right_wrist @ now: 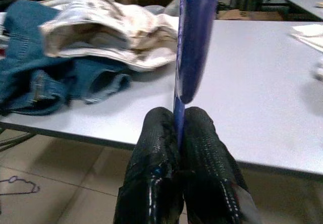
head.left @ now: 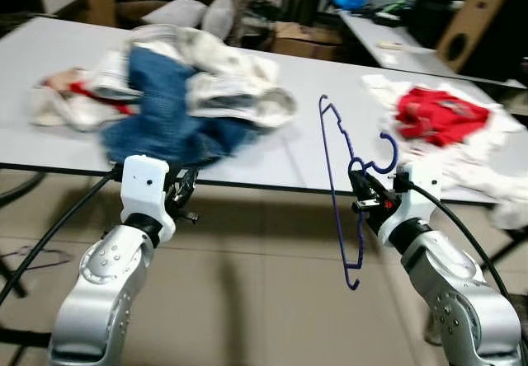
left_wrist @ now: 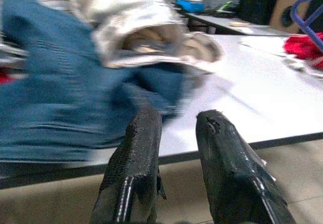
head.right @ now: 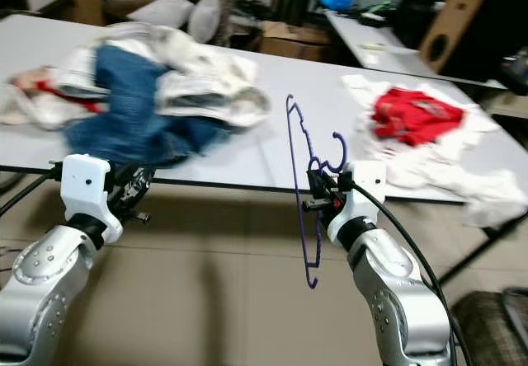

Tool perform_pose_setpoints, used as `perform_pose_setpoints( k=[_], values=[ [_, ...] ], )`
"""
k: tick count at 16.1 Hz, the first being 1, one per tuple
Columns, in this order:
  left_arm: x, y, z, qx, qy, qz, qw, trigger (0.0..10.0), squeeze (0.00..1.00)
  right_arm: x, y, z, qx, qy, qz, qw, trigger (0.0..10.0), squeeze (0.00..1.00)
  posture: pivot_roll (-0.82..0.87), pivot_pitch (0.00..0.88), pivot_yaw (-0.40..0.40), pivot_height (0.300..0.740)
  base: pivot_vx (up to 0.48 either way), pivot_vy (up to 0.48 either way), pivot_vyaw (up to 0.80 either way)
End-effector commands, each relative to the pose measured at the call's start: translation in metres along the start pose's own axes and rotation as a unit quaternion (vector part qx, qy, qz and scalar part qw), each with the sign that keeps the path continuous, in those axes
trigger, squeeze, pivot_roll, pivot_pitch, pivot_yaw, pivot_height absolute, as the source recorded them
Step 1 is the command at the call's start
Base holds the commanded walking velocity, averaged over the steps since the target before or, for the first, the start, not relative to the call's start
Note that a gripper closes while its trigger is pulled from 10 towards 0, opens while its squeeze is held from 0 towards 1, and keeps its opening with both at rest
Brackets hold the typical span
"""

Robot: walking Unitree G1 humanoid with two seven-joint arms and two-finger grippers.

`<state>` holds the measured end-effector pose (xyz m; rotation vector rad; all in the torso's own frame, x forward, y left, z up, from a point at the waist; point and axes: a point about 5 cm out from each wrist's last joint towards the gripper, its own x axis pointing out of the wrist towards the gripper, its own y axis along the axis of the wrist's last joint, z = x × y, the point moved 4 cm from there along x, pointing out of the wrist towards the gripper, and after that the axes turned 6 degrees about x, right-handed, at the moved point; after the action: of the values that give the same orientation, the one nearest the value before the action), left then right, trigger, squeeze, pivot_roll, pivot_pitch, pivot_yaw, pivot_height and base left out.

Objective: Hang hanger

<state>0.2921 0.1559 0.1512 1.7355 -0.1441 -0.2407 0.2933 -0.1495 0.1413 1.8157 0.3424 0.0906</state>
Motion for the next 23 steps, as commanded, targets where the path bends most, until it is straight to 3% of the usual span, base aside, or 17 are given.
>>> perform_pose_setpoints(
  k=[1,5,9,12,16,23],
  values=[
    [0.002,0.005,0.010,-0.004,-0.010,0.011,1.000,10.0,0.00,-0.002,0.006,0.010,-0.008,-0.022,0.014,1.000,10.0,0.00,0.04,0.000,-0.137,0.740,0.000,-0.439,0.00],
    [0.002,0.006,0.016,-0.001,-0.017,0.013,1.000,10.0,0.00,-0.001,0.009,0.005,-0.018,-0.016,0.016,1.000,10.0,0.00,0.03,0.000,-0.139,0.740,0.000,-0.420,0.00],
    [0.004,0.011,0.010,0.010,-0.012,0.015,1.000,10.0,0.00,0.001,0.005,0.002,-0.005,-0.026,0.018,0.999,10.0,0.00,0.05,0.000,-0.130,0.740,0.000,-0.325,0.00],
    [0.002,0.010,0.015,0.001,-0.023,0.015,1.000,10.0,0.00,-0.007,0.000,0.006,0.002,-0.038,0.014,0.999,10.0,0.00,0.05,0.000,-0.121,0.740,0.000,0.000,0.00],
    [0.007,0.018,0.022,0.001,-0.042,0.034,0.999,10.0,0.00,-0.004,0.006,0.004,-0.002,-0.034,0.018,0.999,10.0,0.00,0.03,0.000,-0.110,0.740,0.000,0.000,-0.41],
    [0.006,0.014,0.013,0.005,-0.025,0.026,0.999,10.0,0.00,0.006,0.011,-0.003,-0.012,-0.016,0.024,1.000,10.0,0.00,0.04,0.000,-0.142,0.740,0.267,0.000,-0.14]
  ],
)
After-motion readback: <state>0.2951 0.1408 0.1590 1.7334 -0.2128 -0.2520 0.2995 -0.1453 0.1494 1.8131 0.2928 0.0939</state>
